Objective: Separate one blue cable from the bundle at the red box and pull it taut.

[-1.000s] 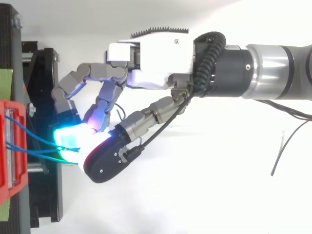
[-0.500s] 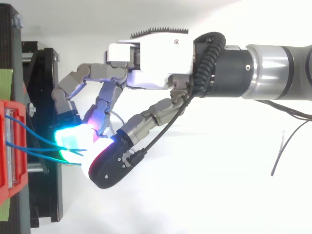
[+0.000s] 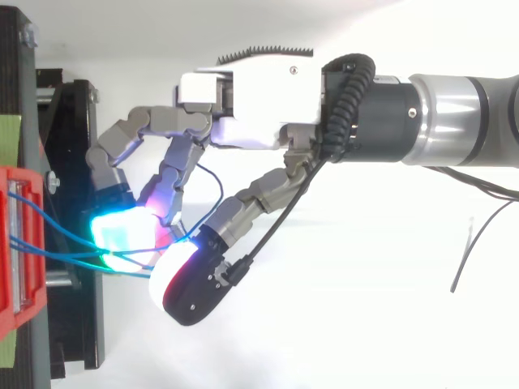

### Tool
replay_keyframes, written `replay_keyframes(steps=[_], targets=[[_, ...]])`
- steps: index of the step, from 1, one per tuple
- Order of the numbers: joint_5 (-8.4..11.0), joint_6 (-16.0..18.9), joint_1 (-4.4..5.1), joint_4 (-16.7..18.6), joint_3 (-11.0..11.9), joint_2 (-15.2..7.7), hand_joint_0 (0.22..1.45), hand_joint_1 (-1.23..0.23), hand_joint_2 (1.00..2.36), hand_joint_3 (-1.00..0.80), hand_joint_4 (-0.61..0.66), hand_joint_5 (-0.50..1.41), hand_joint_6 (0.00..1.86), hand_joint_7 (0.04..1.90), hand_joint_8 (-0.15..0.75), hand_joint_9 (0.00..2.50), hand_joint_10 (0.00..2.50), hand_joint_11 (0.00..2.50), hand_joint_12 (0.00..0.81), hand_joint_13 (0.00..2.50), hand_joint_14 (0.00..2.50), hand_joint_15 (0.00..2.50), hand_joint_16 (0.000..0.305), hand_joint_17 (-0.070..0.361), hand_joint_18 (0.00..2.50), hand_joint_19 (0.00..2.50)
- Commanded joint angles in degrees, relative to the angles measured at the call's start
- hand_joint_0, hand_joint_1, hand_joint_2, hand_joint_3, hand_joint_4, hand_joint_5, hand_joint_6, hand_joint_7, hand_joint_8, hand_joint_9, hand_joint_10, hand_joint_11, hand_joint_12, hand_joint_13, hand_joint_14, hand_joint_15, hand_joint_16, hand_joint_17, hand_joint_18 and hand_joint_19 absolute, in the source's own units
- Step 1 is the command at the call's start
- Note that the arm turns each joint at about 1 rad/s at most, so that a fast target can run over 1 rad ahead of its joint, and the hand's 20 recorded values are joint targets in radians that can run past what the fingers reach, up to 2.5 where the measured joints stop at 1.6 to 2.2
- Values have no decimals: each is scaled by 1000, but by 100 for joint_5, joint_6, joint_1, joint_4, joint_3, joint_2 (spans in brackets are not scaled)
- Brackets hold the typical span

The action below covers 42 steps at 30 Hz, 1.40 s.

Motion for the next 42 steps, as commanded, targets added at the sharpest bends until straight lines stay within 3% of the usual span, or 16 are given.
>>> replay_keyframes(steps=[1, 8, 17, 23, 26, 36, 42], targets=[[0, 0, 6, 3, 1, 0, 577, -903, 1000, -500, 37, -130, 840, 1066, 320, 1192, 24, 1045, 367, 937, 23, 623, 47, 105, 858, 737], [0, 0, 6, 3, 1, 0, 543, -866, 1000, -500, 41, -115, 806, 1099, 324, 1234, 25, 1036, 372, 948, 23, 621, 48, 107, 877, 747], [0, 0, 6, 3, 1, 0, 510, -809, 1000, -500, -80, -64, 676, 1222, 318, 1296, 27, 994, 379, 976, 20, 629, 49, 110, 881, 771], [0, -8, 6, 3, -8, 0, 602, -769, 1000, -500, -128, -48, 627, 1347, 299, 1334, 29, 1028, 363, 975, 23, 636, 44, 100, 860, 788], [0, -8, 6, 3, -8, 0, 607, -777, 1001, -483, -124, -54, 651, 1348, 304, 1320, 27, 1019, 360, 978, 21, 637, 45, 100, 869, 788], [9, -8, 14, 3, -8, 0, 573, -801, 1023, -149, -41, -114, 811, 1287, 330, 1303, 26, 1026, 382, 985, 22, 640, 47, 107, 873, 795], [9, -17, 14, 3, -8, 0, 603, -843, 1024, -137, -33, -147, 870, 1190, 323, 1242, 26, 1050, 381, 960, 21, 642, 48, 107, 869, 796]])
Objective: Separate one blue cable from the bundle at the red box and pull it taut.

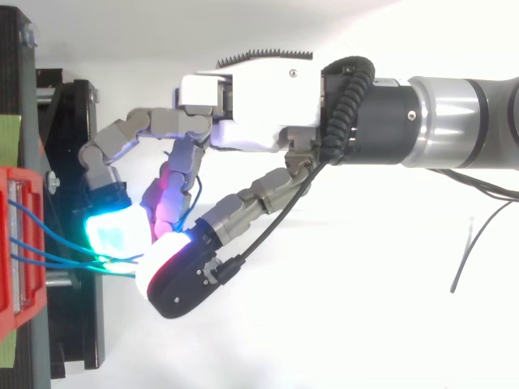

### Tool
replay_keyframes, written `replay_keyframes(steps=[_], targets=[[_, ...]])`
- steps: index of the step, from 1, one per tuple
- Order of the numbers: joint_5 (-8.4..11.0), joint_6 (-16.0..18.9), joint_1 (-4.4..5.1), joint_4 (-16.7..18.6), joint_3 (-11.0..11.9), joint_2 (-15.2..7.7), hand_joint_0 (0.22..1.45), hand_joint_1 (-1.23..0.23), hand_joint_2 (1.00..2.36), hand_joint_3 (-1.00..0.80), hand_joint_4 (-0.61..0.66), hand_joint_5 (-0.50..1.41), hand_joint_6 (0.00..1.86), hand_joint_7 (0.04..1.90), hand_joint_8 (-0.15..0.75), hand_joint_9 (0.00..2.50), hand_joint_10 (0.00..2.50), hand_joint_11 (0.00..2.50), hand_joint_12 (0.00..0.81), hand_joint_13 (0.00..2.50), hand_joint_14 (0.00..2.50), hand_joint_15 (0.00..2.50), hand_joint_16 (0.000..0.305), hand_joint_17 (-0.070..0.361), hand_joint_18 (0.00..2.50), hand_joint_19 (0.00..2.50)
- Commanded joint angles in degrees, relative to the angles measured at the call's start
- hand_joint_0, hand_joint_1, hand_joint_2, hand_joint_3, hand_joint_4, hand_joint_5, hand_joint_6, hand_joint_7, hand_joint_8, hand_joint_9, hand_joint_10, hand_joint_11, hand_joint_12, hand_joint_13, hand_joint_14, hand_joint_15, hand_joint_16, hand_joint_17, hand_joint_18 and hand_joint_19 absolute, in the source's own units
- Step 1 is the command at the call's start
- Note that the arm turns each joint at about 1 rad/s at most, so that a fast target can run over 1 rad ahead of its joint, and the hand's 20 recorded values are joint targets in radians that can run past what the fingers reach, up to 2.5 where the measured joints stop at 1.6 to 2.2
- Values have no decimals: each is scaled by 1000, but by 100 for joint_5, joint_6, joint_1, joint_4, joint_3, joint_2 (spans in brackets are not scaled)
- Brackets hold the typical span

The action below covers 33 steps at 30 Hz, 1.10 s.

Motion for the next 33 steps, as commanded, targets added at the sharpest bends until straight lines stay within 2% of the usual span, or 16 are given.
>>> replay_keyframes(steps=[1, 6, 7, 10, 16, 20, 25, 29, 33], targets=[[0, -4, 0, 6, -3, 0, 611, -857, 1023, -152, -36, -149, 872, 1179, 326, 1239, 26, 1054, 380, 959, 23, 642, 48, 108, 863, 790], [-8, -4, 0, -2, -3, 0, 650, -884, 1013, -336, -5, -144, 876, 1171, 322, 1255, 26, 1050, 377, 959, 22, 630, 47, 106, 867, 780], [0, -4, 0, -2, -3, 0, 649, -869, 1008, -408, 9, -133, 871, 1193, 325, 1279, 25, 1037, 373, 965, 21, 642, 47, 106, 869, 780], [0, -4, 9, 6, -3, 0, 624, -813, 1003, -466, -7, -114, 855, 1196, 322, 1301, 27, 1009, 374, 981, 22, 634, 47, 106, 877, 787], [9, -13, 9, 6, -12, 0, 593, -693, 1008, -404, -39, -78, 810, 1183, 316, 1338, 27, 934, 376, 995, 22, 643, 48, 107, 892, 821], [9, -4, 0, 6, -3, 0, 587, -664, 1013, -337, -16, -65, 780, 1168, 313, 1339, 27, 907, 379, 996, 21, 638, 48, 109, 891, 832], [9, -4, 0, 6, -3, 0, 577, -615, 1019, -243, 31, -51, 721, 1243, 321, 1324, 26, 894, 384, 987, 23, 640, 50, 112, 877, 842], [0, -4, 0, 6, -12, 0, 570, -615, 1021, -185, 35, -49, 700, 1277, 332, 1318, 26, 902, 394, 987, 22, 637, 51, 115, 887, 817], [-8, -4, 0, -11, -3, 0, 566, -714, 1018, -166, 42, -59, 702, 1312, 359, 1309, 25, 925, 416, 993, 19, 620, 56, 125, 921, 783]])
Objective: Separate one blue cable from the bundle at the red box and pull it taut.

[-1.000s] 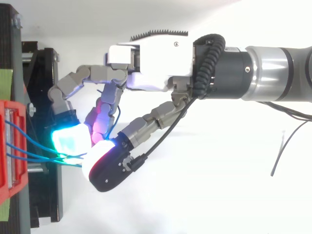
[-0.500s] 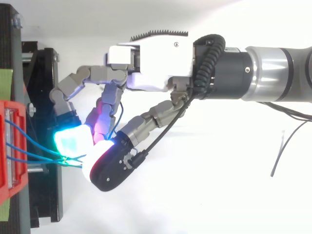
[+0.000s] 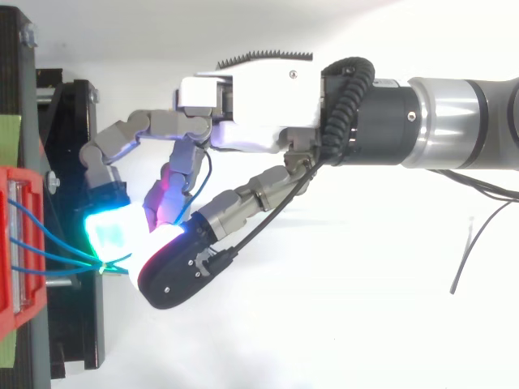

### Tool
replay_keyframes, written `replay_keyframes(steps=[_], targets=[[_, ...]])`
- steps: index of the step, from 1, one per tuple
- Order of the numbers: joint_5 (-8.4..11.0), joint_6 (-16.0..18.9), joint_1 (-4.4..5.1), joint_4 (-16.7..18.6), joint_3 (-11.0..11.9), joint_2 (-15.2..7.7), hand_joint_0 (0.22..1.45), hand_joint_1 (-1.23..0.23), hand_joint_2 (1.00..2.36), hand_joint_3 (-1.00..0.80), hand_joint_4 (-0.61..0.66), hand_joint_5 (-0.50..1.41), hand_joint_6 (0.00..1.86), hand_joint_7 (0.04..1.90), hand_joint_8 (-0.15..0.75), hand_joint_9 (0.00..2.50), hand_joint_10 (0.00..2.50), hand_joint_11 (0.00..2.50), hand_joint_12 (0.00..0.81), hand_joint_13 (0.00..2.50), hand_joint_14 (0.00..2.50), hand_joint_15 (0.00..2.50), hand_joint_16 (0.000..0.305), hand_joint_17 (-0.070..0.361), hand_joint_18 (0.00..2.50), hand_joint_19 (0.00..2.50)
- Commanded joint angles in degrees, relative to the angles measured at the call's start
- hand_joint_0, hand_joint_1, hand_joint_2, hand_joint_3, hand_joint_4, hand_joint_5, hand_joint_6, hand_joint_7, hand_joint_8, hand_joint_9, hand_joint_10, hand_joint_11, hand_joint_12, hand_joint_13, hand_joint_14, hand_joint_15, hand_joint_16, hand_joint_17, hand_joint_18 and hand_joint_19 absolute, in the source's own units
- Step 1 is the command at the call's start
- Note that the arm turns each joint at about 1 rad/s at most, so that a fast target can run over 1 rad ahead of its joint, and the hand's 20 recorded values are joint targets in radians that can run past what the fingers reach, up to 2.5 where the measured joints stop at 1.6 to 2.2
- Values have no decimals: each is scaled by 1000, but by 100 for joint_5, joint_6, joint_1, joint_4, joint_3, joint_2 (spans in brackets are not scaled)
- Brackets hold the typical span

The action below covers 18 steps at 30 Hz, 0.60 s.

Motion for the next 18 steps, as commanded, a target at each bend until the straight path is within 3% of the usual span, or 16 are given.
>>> replay_keyframes(steps=[1, 11, 18], targets=[[-7, 0, -3, 2, 2, 0, 565, -717, 1019, -161, 49, -68, 721, 1288, 362, 1307, 25, 941, 417, 992, 19, 627, 56, 126, 923, 783], [-7, 9, -3, -16, -7, 0, 594, -850, 1023, -151, 53, -143, 853, 1267, 341, 1235, 26, 1023, 391, 943, 23, 638, 50, 113, 874, 805], [-7, 0, -12, -16, -7, 0, 640, -942, 1014, -321, 86, -157, 875, 1208, 345, 1211, 27, 1058, 395, 942, 22, 632, 50, 113, 879, 781]])
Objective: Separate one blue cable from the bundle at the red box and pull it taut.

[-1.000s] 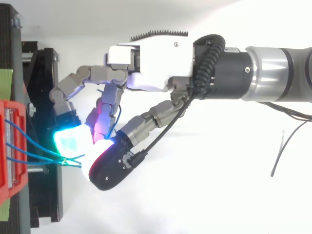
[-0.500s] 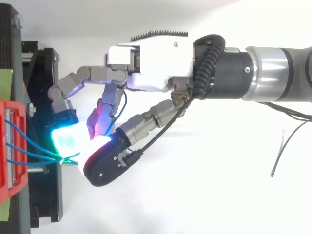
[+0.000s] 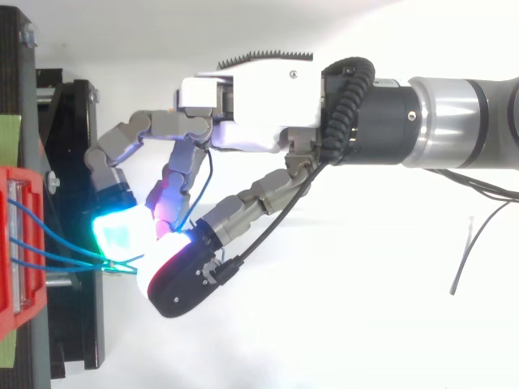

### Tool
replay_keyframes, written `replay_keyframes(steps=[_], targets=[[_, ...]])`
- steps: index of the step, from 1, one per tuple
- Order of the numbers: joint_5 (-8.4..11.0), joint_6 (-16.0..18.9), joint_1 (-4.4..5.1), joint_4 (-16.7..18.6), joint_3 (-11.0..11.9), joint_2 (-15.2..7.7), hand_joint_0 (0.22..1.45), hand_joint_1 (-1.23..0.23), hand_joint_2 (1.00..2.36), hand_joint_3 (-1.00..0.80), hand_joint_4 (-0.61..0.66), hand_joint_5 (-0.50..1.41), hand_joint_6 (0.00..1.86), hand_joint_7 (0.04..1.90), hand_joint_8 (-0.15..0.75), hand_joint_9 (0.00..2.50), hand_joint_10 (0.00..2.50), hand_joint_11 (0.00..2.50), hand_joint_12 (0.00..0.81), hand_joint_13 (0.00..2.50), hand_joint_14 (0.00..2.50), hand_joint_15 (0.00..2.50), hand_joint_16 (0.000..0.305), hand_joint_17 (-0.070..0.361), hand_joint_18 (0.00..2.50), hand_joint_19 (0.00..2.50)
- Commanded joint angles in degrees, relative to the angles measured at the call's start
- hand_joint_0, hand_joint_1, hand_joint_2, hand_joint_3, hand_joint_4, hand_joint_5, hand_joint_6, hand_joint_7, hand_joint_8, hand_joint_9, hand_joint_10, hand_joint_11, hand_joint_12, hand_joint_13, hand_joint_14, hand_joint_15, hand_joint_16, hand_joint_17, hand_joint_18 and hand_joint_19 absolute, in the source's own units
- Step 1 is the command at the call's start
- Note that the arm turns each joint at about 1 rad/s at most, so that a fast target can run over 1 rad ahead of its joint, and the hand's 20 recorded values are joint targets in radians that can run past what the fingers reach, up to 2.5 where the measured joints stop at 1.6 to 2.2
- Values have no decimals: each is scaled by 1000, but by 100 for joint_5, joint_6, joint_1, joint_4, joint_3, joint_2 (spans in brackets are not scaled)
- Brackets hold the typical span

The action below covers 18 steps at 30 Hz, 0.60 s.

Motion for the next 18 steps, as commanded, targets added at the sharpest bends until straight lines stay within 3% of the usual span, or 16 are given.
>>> replay_keyframes(steps=[1, 8, 12, 18], targets=[[0, 8, 1, -1, 0, -1, 666, -961, 1010, -383, 90, -158, 876, 1214, 346, 1210, 26, 1061, 393, 941, 23, 638, 50, 113, 884, 788], [0, 8, 1, -1, 0, 8, 715, -993, 1000, -500, 85, -158, 880, 1182, 340, 1206, 26, 1072, 387, 950, 22, 627, 49, 111, 901, 756], [0, 16, 1, -1, 0, -1, 659, -962, 1000, -500, 89, -149, 875, 1162, 342, 1237, 28, 1082, 385, 959, 22, 638, 49, 111, 905, 755], [0, 16, 1, -1, 0, -1, 557, -800, 1000, -500, 83, -113, 829, 1168, 351, 1299, 27, 1041, 389, 983, 22, 639, 50, 113, 914, 780]])
